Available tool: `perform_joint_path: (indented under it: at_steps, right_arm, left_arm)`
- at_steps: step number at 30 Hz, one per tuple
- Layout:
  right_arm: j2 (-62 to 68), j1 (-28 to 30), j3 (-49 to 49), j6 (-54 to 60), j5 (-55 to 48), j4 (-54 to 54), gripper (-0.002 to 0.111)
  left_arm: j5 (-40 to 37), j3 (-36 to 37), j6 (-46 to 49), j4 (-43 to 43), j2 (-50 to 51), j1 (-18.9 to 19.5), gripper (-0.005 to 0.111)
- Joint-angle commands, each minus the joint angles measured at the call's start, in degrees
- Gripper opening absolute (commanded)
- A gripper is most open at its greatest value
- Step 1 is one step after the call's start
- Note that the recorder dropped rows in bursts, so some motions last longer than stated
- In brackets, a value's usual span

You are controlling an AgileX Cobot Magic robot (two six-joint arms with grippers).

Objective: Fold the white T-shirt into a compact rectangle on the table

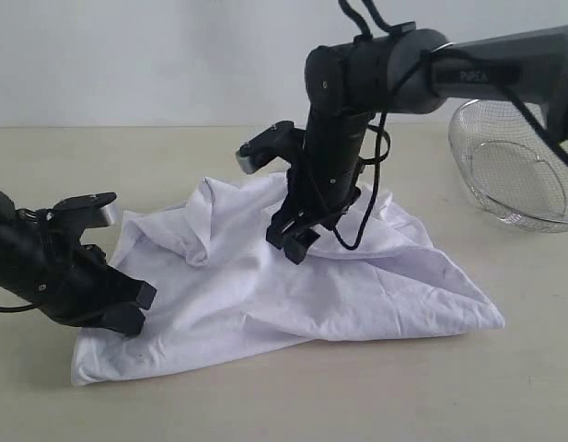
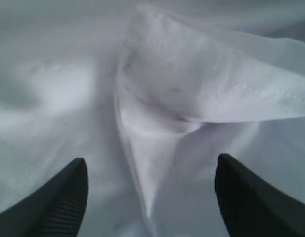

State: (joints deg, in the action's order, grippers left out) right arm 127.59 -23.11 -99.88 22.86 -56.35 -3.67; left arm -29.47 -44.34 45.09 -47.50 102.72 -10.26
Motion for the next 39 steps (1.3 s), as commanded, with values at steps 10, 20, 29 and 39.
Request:
perform_joint_path:
  at_steps: [10,20,29,39]
  right_arm:
    - [3.37,-1.57,-0.05,-8.37,2.83,8.97,0.023]
    - [2.94,-1.46,-0.16,-8.53,2.33,12.49,0.0]
    - [0.85,0.06,-0.16,-23.29,3.37,30.29,0.0]
    - [0.86,8.89,-0.16,-28.66,9.38,31.5,0.0]
  left_arm:
    - [-0.72,0.26,-0.4,0.27,-0.03,-0.28,0.005]
    - [-0.58,0.26,-0.17,0.27,-0.03,-0.28,0.005]
    - [-0.58,0.26,-0.17,0.27,-0.03,-0.28,0.005]
    - [-1.02,0.26,-0.17,0.27,-0.03,-0.28,0.005]
